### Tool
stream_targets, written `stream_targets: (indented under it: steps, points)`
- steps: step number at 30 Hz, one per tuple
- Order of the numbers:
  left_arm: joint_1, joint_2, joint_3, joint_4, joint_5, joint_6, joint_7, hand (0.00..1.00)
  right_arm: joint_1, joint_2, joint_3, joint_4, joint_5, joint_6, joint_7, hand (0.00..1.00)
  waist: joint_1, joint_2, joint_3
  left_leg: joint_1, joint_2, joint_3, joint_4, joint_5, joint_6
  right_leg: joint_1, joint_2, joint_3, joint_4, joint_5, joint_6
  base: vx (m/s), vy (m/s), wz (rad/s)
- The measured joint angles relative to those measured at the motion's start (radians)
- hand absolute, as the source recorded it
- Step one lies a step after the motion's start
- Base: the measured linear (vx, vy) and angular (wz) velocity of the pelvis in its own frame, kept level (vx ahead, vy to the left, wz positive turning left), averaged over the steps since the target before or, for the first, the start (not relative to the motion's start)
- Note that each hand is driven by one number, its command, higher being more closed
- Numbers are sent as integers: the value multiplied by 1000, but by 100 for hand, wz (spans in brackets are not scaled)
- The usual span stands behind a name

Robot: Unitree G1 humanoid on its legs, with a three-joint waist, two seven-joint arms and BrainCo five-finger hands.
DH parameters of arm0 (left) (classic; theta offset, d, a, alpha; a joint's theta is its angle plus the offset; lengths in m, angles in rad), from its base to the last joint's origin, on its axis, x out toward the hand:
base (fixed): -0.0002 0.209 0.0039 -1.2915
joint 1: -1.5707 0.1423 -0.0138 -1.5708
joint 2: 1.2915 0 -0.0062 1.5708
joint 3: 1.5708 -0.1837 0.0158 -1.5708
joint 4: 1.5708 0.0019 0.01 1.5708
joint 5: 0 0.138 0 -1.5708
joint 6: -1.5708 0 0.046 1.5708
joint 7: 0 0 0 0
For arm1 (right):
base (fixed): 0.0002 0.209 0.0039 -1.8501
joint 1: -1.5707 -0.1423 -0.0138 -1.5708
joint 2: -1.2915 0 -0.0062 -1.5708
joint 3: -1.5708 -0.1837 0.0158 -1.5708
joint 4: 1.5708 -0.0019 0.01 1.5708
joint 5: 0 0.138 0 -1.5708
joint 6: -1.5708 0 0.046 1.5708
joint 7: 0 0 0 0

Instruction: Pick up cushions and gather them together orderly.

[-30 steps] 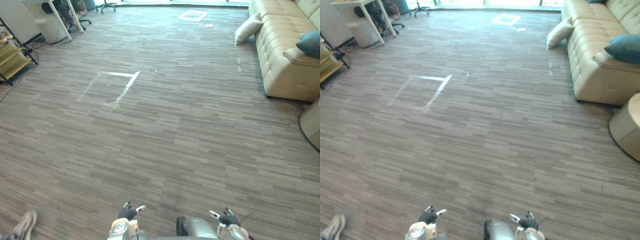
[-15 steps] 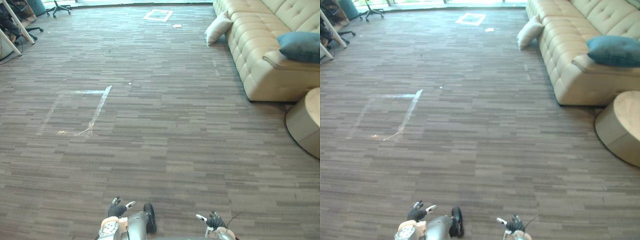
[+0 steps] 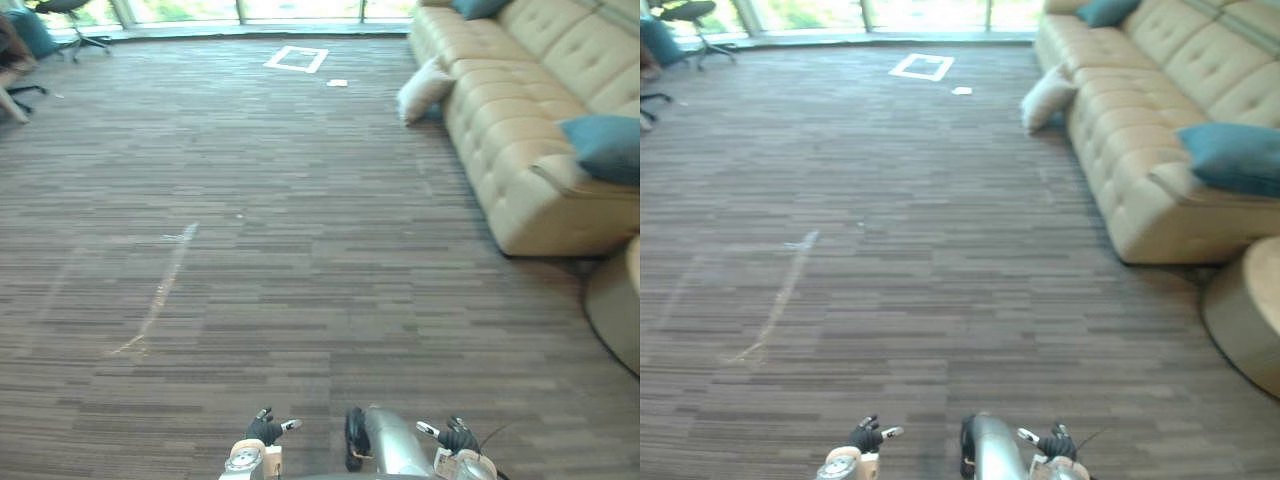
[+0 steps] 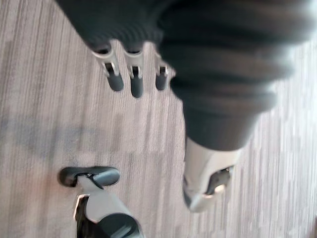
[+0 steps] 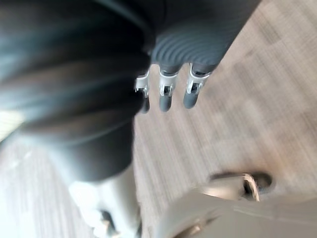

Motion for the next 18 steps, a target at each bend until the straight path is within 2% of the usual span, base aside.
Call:
stream_targets:
  steps: [1,2,3,4,5,6,8,9,10,11,12,13,14,15,16,17,18]
  points:
    - [6,5,28,-18,3,0,1,0,-11,-8,8,2,0,3,-3,0,14,28,6,-120,80,23,255,18,-31,67,49,4,-54,-19,-3,754,-226,-34]
    - [7,6,47,-33,6,2,6,0,-17,1,15,7,1,10,-5,0,28,21,12,-208,128,50,394,-16,2,135,74,14,-98,-29,-8,641,-132,-36]
    - [13,11,48,-48,6,3,7,0,-17,16,26,7,3,13,-6,0,37,6,21,-263,143,66,441,-49,23,199,77,15,-136,-33,-12,579,-114,-34]
    - [14,30,43,-77,5,-1,6,0,-16,35,44,8,3,13,-8,0,49,-20,26,-317,141,91,415,-85,43,273,76,29,-192,-41,-9,515,-87,-32]
    - [16,30,44,-95,1,-1,6,0,-15,48,59,7,3,14,-6,0,60,-32,28,-375,133,120,342,-120,74,340,76,53,-246,-49,-4,490,-72,-37]
    - [16,26,44,-103,-3,-4,6,0,-17,51,61,5,2,14,-5,0,64,-33,30,-406,120,144,257,-135,86,383,74,71,-277,-54,6,588,-6,-57]
    - [18,11,47,-111,-6,-22,8,0,-27,46,59,6,3,14,-3,0,83,-23,32,-456,69,166,-47,-126,67,466,66,132,-330,-87,43,587,81,-80]
    - [17,11,47,-111,-11,-27,7,0,-29,47,59,7,3,14,-4,0,93,-18,33,-467,46,155,-220,-79,42,503,62,164,-352,-105,51,456,125,-79]
    - [17,10,46,-110,-14,-31,7,0,-28,47,59,9,3,14,-3,0,95,-12,30,-483,36,137,-299,-47,35,524,61,182,-367,-119,59,727,264,-83]
    - [17,10,45,-111,-15,-37,6,0,-25,49,61,15,1,15,-4,0,101,-12,28,-508,29,124,-351,44,40,559,51,216,-379,-146,72,652,281,-80]
    - [19,18,46,-111,-17,-39,7,0,-21,53,63,21,1,16,-4,0,108,-27,19,-504,14,137,-345,117,68,585,25,250,-387,-165,89,878,364,-84]
    - [21,33,41,-108,-15,-38,6,0,-14,66,62,28,0,16,-4,0,100,-58,-21,-502,-29,168,-325,117,139,592,-25,289,-384,-175,104,802,318,-62]
    - [16,36,44,-100,-14,-34,5,0,-9,68,60,24,0,13,-3,0,90,-71,-23,-501,-44,191,-287,81,173,569,-58,310,-335,-162,135,1034,415,-55]
    - [4,47,43,-85,-13,-34,7,0,8,89,59,25,-1,15,-2,0,99,-92,-16,-452,-68,214,-255,45,199,528,-75,353,-157,-111,201,922,404,-44]
    - [4,52,41,-81,-13,-32,7,0,19,97,51,2,-2,14,-1,0,94,-98,-11,-377,-83,224,-271,13,219,457,-69,367,67,-14,243,721,333,-45]
    - [5,53,33,-79,-13,-28,7,0,25,90,51,-2,-4,10,-1,0,89,-90,-6,-317,-84,220,-295,-26,210,382,-61,372,247,67,272,547,238,-42]
    - [3,51,29,-74,-13,-21,8,0,25,82,54,-6,-13,3,1,0,90,-85,-2,-245,-88,222,-322,-87,189,290,-56,357,441,49,258,525,185,-42]
